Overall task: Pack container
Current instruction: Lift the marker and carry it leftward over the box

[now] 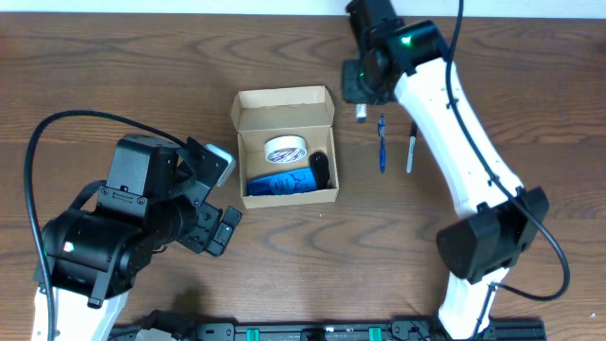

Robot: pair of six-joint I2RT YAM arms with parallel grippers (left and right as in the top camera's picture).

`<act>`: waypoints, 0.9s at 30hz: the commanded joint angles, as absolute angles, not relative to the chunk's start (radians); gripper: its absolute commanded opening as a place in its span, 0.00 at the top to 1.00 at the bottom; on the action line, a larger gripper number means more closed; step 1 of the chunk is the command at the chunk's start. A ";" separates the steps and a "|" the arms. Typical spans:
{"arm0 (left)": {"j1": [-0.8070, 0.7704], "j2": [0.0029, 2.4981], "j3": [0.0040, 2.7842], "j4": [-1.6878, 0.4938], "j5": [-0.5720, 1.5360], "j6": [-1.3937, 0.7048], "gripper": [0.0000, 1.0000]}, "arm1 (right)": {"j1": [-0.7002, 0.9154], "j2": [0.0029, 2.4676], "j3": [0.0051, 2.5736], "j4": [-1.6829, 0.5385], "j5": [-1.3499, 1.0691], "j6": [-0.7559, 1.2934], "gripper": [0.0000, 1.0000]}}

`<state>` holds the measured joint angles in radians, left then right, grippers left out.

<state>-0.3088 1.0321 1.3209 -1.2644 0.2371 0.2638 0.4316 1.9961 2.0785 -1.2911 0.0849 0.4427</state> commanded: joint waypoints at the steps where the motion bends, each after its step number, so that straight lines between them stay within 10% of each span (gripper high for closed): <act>1: -0.308 1.033 1.338 -1.269 0.244 0.277 0.05 | 0.504 1.977 2.084 -1.317 0.067 0.495 0.99; 27: -0.308 1.033 1.338 -1.269 0.244 0.277 0.05 | 0.649 1.977 1.686 -1.131 0.116 0.588 0.98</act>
